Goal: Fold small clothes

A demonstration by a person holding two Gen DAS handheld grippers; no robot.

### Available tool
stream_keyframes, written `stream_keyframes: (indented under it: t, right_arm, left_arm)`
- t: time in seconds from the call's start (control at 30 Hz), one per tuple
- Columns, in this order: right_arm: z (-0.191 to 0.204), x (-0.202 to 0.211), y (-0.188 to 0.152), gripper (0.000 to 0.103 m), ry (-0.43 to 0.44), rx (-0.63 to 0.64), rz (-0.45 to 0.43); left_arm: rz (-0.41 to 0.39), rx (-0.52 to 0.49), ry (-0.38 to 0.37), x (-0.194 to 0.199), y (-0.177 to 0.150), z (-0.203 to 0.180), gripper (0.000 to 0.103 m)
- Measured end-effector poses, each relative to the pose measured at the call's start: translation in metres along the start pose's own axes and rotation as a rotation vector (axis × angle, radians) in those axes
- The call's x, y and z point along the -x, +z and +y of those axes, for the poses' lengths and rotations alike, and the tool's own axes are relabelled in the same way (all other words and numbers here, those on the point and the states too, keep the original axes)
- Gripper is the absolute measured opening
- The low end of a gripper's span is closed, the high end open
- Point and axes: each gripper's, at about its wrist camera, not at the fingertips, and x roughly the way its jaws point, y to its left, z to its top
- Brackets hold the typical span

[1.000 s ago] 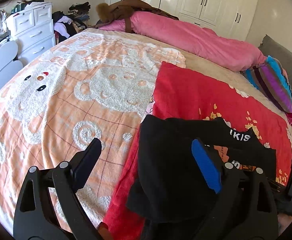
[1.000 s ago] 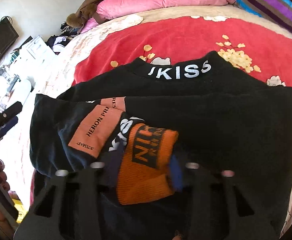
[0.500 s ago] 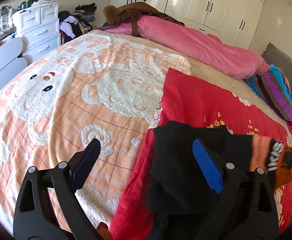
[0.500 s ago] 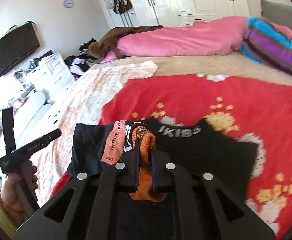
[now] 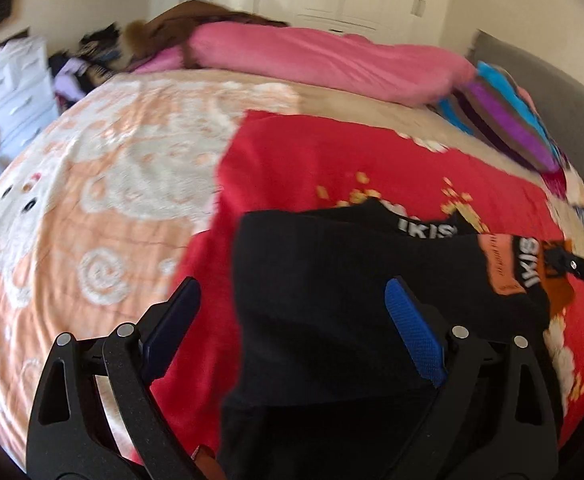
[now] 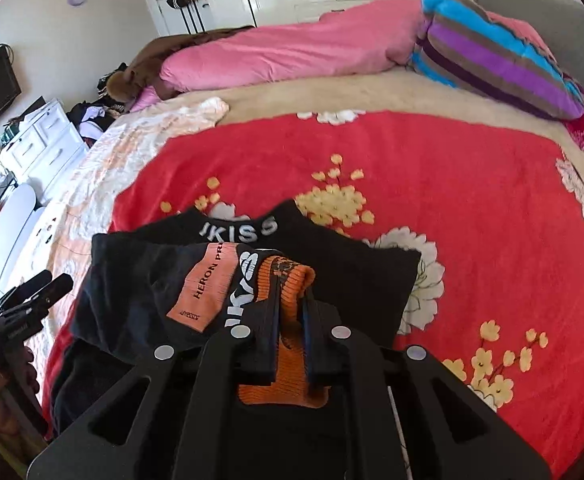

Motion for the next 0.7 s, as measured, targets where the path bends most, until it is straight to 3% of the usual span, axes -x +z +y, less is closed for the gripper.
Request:
stream_keyframes:
  t: [0.17, 0.3, 0.47, 0.7]
  right_arm:
    - [-0.002, -0.016, -0.009, 0.008, -0.029, 0.014, 0.029]
    - [-0.008, -0.033, -0.013, 0.009, -0.054, 0.007, 0.063]
    - [-0.015, -0.053, -0.019, 0.011, -0.092, 0.005, 0.095]
    - [-0.029, -0.062, -0.023, 0.02, -0.144, 0.003, 0.096]
  left_arm:
    - [-0.021, -0.073, -0.026, -0.011, -0.004, -0.025, 0.086]
    - [0.024, -0.133, 0.04, -0.033, -0.01, -0.032, 0.086]
    - [0.164, -0.055, -0.007, -0.06, -0.017, -0.017, 0.086]
    - [0.164, -0.087, 0.023, -0.061, -0.02, -0.019, 0.086]
